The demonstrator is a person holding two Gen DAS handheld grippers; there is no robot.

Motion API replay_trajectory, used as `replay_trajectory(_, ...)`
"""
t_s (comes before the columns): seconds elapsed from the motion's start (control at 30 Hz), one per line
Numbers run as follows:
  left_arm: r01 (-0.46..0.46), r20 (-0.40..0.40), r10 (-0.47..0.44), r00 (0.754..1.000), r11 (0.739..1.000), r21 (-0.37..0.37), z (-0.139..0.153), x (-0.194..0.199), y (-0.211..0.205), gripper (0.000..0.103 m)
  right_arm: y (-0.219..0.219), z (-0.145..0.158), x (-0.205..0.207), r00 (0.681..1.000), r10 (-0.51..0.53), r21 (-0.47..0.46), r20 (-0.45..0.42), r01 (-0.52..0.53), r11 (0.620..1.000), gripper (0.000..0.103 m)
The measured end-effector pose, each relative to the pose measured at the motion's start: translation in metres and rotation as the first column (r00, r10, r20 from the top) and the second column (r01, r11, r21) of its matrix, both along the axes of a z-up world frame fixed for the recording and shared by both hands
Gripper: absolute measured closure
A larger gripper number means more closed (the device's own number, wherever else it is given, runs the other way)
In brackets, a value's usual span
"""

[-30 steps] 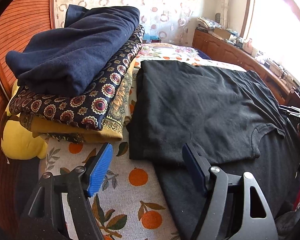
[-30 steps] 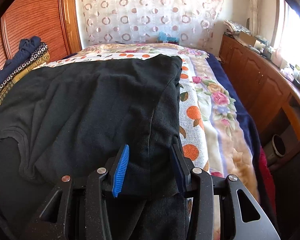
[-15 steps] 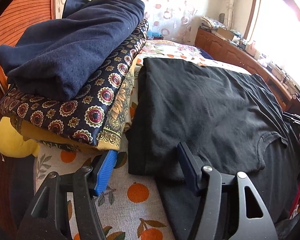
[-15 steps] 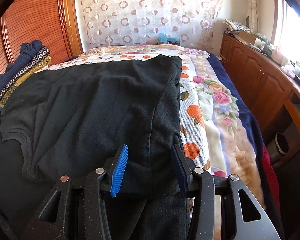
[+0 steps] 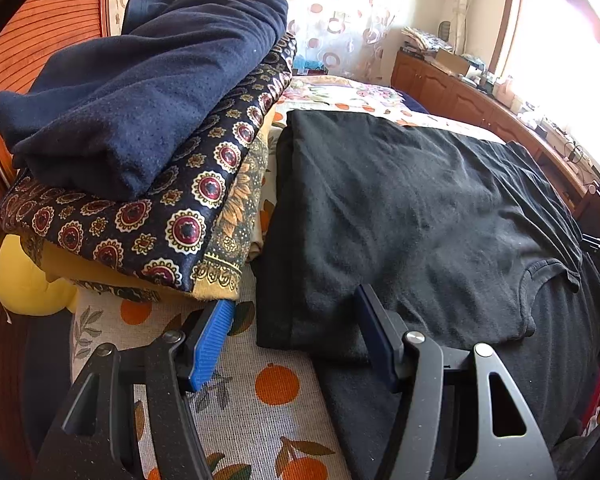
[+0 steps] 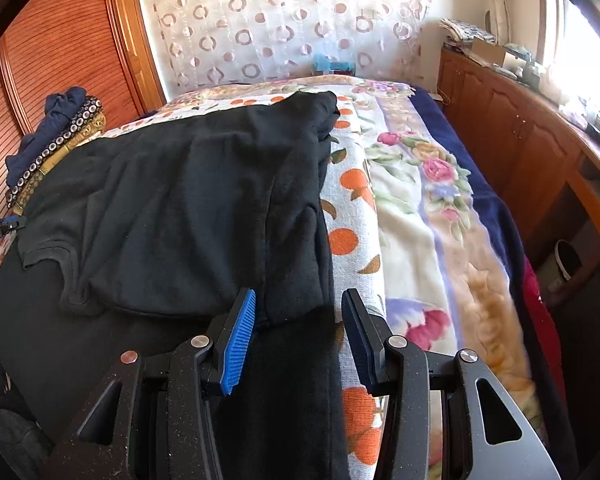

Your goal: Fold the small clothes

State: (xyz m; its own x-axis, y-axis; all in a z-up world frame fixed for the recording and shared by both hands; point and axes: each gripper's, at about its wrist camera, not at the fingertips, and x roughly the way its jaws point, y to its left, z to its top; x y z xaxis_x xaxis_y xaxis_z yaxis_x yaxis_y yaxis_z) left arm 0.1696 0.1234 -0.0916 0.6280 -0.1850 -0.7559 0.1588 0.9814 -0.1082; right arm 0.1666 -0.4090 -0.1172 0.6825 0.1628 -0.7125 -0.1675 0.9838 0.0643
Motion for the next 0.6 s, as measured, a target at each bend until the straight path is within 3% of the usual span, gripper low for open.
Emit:
replay_trajectory(0.17, -0.019, 0.006, 0.019, 1.000, 1.000, 0.009, 0.001, 0.000, 0.002, 0.056, 0.013, 0.004, 0.002, 0.999, 0.036, -0.011, 0.011, -0.035, 0.999, 0.057)
replay_trajectory(0.27, -0.029, 0.004, 0.029, 1.000, 1.000, -0.010, 0.002, -0.001, 0.009, 0.063, 0.021, 0.002, 0.002, 0.998, 0.053, -0.031, 0.016, -0.052, 0.998, 0.066)
replay_trajectory(0.4, -0.029, 0.002, 0.029, 1.000, 0.999, -0.016, 0.002, -0.002, 0.010, 0.063, 0.024, 0.002, 0.000, 0.998, 0.059, -0.071, 0.037, -0.056, 0.996, 0.087)
replay_trajectory(0.6, -0.027, -0.003, 0.027, 1.000, 1.000, 0.014, 0.002, -0.002, 0.005, 0.063, 0.024, -0.002, 0.001, 0.997, 0.068, -0.089, 0.032, -0.065, 0.994, 0.091)
